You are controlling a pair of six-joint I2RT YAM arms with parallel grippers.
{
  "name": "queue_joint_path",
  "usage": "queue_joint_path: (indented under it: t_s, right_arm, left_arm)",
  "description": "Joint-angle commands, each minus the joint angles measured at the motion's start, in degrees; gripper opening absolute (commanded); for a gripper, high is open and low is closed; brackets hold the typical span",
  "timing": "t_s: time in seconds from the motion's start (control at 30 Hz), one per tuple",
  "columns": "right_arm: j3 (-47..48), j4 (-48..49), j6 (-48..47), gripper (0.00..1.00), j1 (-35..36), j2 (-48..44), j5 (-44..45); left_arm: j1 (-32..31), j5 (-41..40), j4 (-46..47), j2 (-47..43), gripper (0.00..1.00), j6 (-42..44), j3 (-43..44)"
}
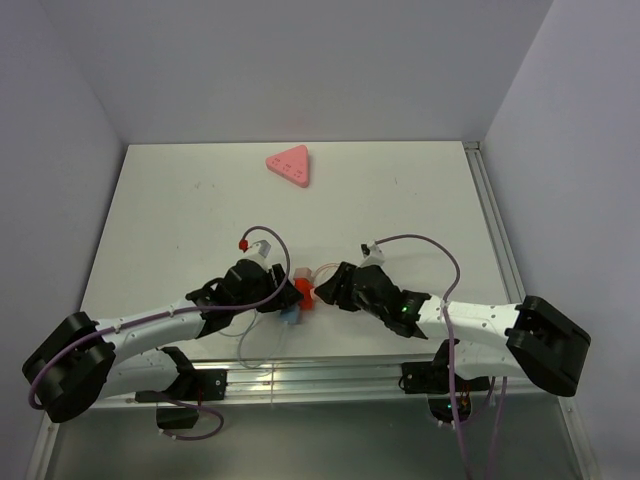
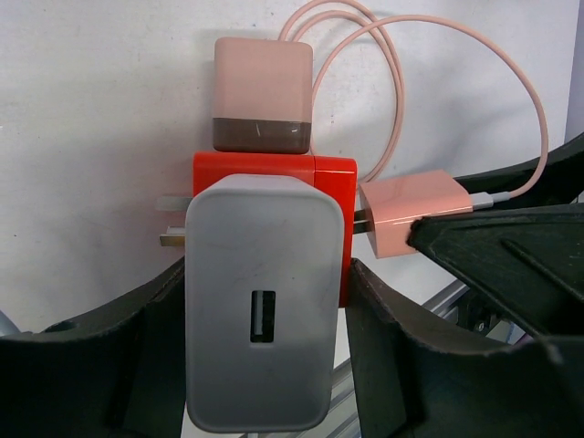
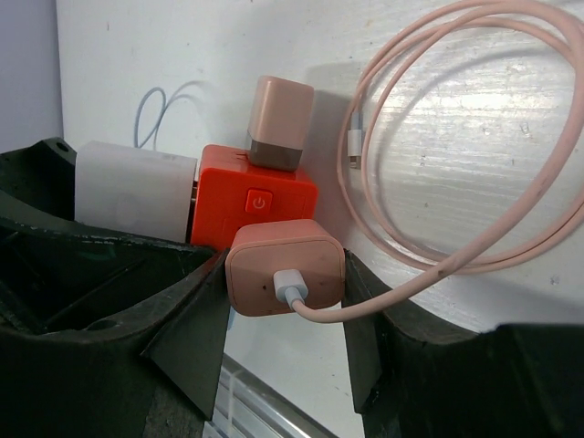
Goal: Insert the plug
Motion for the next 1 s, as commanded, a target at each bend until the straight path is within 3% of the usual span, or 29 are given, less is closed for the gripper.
queue_joint_path:
  t_s: [0.0, 0.73, 0.97]
  right_arm:
    - [1.67, 3.99, -0.01, 0.00, 0.91, 0.30, 2.32]
    - [0.17, 6.11, 2.37, 0.00, 5.05, -1.10, 10.50]
    - [1.58, 6.89, 3.77, 0.00, 5.92, 2.84, 9.44]
  left_arm:
    - [0.24, 0.87, -0.09, -0.43, 0.00, -0.38, -1.00]
    - [0.24, 0.96, 3.08, -1.84, 0.01, -4.07, -3.99]
    - [0.24, 0.96, 5.27, -1.92, 0.00, -5.48, -5.13]
